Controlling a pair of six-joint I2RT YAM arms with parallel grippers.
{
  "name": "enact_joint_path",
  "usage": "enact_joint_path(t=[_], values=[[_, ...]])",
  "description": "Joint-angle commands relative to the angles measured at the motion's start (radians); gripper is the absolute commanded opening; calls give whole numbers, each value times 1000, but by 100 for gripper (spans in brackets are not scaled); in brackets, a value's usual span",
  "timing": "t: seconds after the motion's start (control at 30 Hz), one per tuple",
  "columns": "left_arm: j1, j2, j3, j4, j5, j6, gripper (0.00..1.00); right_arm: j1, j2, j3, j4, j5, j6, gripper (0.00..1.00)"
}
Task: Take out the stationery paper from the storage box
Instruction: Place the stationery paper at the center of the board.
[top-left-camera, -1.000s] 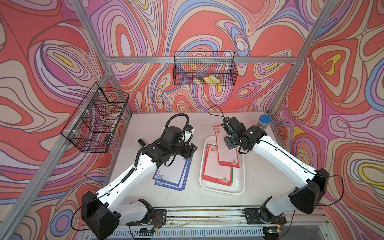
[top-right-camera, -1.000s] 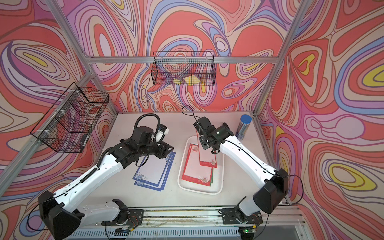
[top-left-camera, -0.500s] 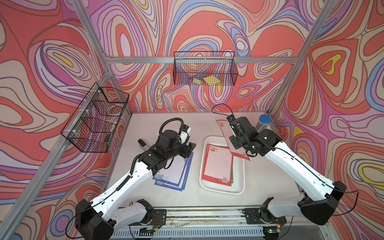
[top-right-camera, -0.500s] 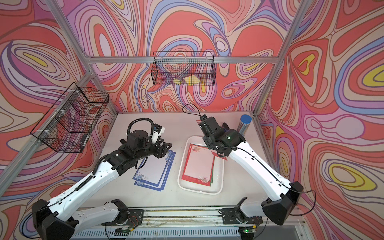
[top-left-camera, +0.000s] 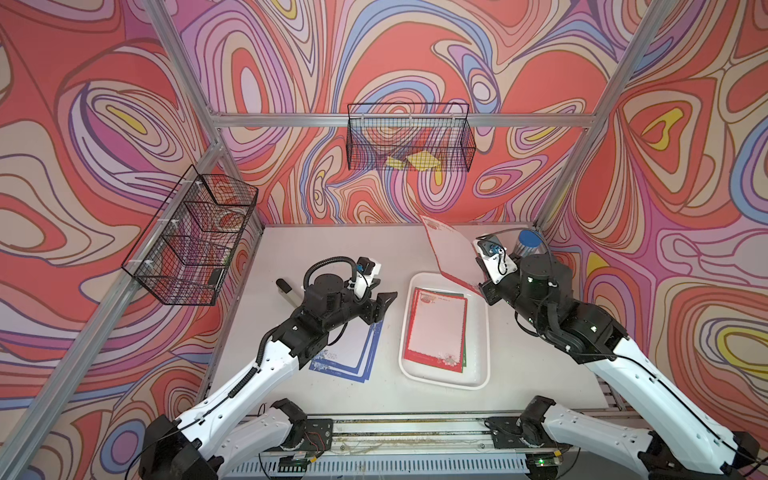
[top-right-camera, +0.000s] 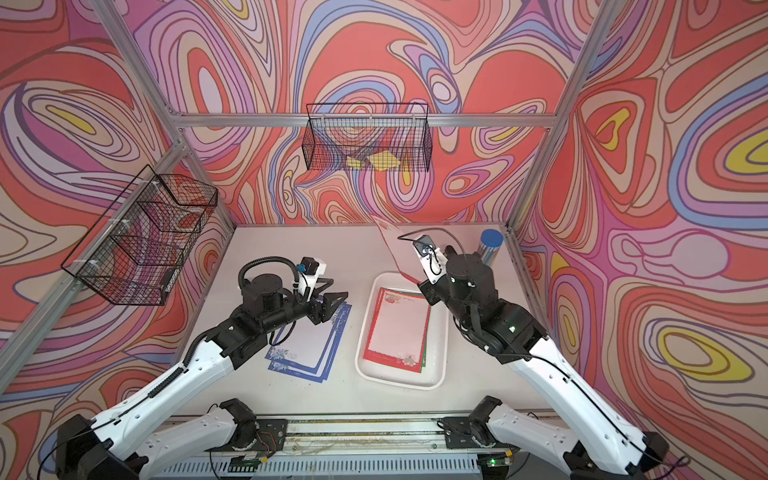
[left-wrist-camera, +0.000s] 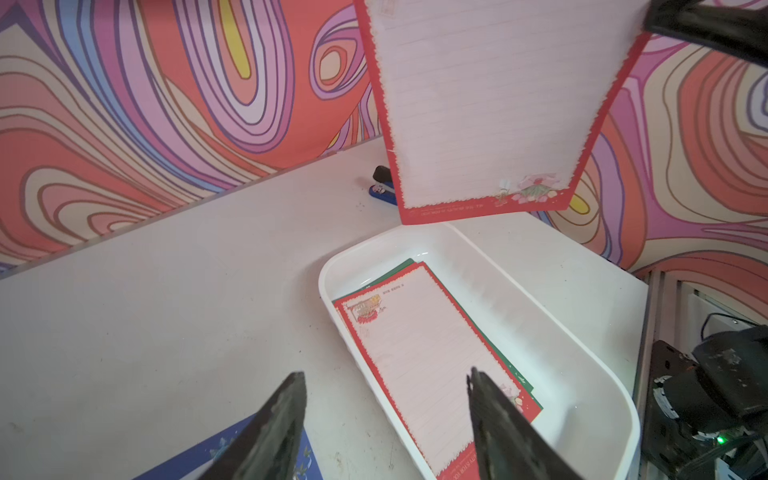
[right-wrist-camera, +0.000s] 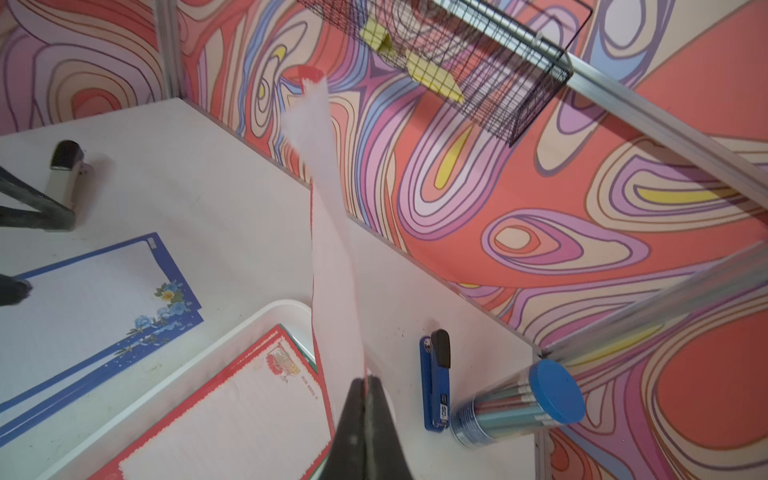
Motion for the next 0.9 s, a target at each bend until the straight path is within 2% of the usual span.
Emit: enact_joint_path(t=[0.0, 0.33, 0.47, 0.67, 0.8, 0.87], values=[[17, -39, -47, 190, 91, 37, 68, 7, -59, -38, 155, -151, -62, 0], [104, -103, -95, 319, 182, -9, 70, 7, -168, -111, 249, -382, -65, 0], [121, -125, -106, 349, 273, 6, 68, 7, -185, -125, 269, -498, -32, 0], [122, -124, -90, 360, 448, 7, 64, 7, -166, -113, 262, -596, 6, 0], [123, -135, -86, 370, 510, -3, 60, 8, -151, -99, 257, -654, 24, 0], [123, -149, -90, 379, 526, 0, 55, 7, -146, -92, 251, -687, 33, 0]])
